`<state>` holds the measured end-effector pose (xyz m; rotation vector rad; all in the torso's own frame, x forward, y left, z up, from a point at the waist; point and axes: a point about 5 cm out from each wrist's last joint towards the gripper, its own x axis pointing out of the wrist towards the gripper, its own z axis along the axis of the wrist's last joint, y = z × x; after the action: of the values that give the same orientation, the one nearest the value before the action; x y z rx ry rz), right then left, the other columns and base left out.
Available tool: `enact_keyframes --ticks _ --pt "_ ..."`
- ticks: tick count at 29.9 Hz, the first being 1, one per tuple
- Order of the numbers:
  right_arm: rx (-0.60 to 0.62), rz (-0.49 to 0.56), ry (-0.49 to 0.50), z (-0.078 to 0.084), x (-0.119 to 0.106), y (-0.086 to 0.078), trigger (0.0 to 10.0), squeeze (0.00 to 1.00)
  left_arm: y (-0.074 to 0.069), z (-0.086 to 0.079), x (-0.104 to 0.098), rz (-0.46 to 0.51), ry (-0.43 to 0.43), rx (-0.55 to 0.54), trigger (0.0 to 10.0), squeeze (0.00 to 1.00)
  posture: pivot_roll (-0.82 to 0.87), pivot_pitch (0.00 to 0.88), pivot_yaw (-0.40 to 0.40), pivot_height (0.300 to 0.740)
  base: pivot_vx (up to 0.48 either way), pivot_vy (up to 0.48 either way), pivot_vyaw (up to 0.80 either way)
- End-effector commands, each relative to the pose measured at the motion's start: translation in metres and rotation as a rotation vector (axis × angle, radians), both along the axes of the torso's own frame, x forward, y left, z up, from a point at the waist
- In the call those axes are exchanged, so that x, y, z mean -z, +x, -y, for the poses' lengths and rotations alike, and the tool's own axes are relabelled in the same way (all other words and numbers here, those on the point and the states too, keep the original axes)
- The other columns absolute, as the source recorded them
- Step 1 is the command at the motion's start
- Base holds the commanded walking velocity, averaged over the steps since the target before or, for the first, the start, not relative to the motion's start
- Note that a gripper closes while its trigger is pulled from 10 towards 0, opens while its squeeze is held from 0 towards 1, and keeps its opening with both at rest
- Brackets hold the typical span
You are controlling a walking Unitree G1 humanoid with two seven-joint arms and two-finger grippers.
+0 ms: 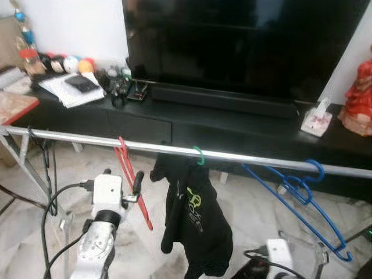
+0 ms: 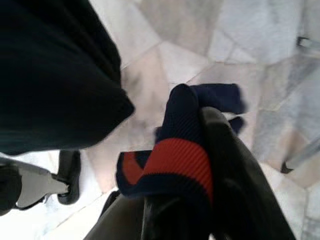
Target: Hang hanger
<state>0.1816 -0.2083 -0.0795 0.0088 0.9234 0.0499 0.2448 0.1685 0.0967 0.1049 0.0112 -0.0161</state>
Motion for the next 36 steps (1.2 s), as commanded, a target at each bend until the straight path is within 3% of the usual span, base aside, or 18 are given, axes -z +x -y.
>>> enact_keyframes --ticks 1,6,12,16,25,36 --pt "0.01 -0.007 -0.015 0.007 0.0 -0.002 10.0 0.0 0.0 0.0 0.0 -0.014 0.001 -0.018 10.0 0.0 0.06 0.0 -0.066 0.74 0.0 0.0 0.0" --pt "0.013 -0.012 -0.021 0.009 -0.002 0.001 10.0 0.0 0.009 -0.003 -0.001 -0.038 -0.024 -0.069 10.0 0.0 0.06 0.0 -0.072 0.74 0.0 0.0 0.0" --pt "0.017 -0.015 -0.033 0.014 -0.005 0.005 10.0 0.0 0.035 0.009 0.001 -0.088 -0.091 -0.031 10.0 0.0 0.05 0.0 -0.081 0.74 0.0 0.0 0.0" --pt "0.007 -0.026 -0.036 0.015 -0.002 0.0 10.0 0.0 0.055 0.013 0.005 -0.147 -0.057 -0.017 10.0 0.0 0.04 0.0 -0.081 0.74 0.0 0.0 0.0" --pt "0.009 -0.052 -0.041 0.02 0.002 -0.011 10.0 0.0 0.083 0.014 0.005 -0.192 -0.038 -0.072 10.0 0.0 0.04 0.0 -0.086 0.74 0.0 0.0 0.0" --pt "-0.001 -0.049 -0.043 0.021 0.001 -0.011 10.0 0.0 0.107 0.025 0.005 -0.238 -0.055 -0.085 10.0 0.0 0.01 0.0 -0.085 0.74 0.0 0.0 0.0"
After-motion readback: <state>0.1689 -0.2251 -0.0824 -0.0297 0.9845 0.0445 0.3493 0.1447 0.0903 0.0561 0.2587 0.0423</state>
